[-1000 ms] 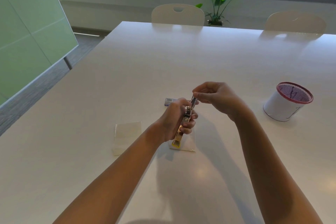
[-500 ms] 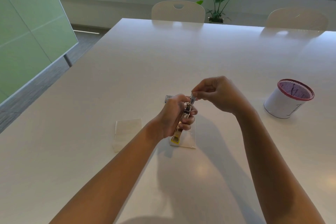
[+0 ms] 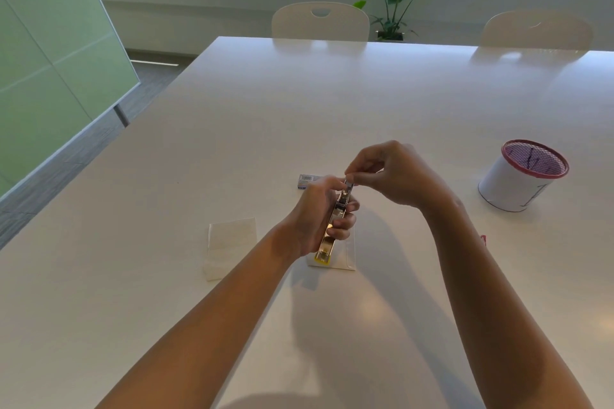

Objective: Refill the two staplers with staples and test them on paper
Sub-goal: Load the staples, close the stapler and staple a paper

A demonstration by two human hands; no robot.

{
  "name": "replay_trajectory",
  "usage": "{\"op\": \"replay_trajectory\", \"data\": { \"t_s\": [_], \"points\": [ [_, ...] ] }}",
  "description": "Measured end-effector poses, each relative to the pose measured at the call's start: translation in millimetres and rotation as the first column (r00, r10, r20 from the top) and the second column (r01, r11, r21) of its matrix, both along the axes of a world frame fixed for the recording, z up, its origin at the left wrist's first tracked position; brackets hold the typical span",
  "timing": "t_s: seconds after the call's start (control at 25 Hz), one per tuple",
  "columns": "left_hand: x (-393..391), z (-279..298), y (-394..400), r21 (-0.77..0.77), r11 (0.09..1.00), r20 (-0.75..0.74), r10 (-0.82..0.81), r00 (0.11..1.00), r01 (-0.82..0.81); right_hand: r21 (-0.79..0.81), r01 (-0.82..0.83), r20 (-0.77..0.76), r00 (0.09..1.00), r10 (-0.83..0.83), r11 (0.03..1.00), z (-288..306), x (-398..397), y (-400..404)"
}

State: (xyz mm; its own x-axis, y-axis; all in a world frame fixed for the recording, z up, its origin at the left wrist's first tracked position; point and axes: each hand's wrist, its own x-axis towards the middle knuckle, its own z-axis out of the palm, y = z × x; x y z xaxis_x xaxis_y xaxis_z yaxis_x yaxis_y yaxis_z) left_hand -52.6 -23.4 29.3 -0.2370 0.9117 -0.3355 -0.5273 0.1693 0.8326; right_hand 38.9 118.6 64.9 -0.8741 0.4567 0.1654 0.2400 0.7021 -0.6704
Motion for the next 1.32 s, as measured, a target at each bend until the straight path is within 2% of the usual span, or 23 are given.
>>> {"op": "replay_trajectory", "data": {
  "t_s": [0.56, 0.88, 1.08, 1.32],
  "points": [
    [-8, -3, -2, -0.034, 0.999, 0.069, -0.035, 0.997, 0.037, 0.018, 0.06, 0.025, 0.998, -0.061, 0.998, -3, -4, -9],
    [-11, -2, -3, -0.031, 0.999, 0.064, -0.04, 0.997, 0.042, -0.047, 0.103, 0.033, 0.994, -0.101, 0.994, -2, -2, -3],
    [-9, -3, -2, 0.016, 0.998, 0.048, -0.058, 0.997, 0.057, -0.32, 0.148, 0.18, 0.979, -0.093, 0.936, -8, -8, -5],
    [-6, -4, -3, 0.065, 0.995, 0.028, -0.081, 0.996, 0.079, -0.619, 0.167, 0.153, 0.984, -0.09, 0.767, -6, -5, -1]
  ]
}}
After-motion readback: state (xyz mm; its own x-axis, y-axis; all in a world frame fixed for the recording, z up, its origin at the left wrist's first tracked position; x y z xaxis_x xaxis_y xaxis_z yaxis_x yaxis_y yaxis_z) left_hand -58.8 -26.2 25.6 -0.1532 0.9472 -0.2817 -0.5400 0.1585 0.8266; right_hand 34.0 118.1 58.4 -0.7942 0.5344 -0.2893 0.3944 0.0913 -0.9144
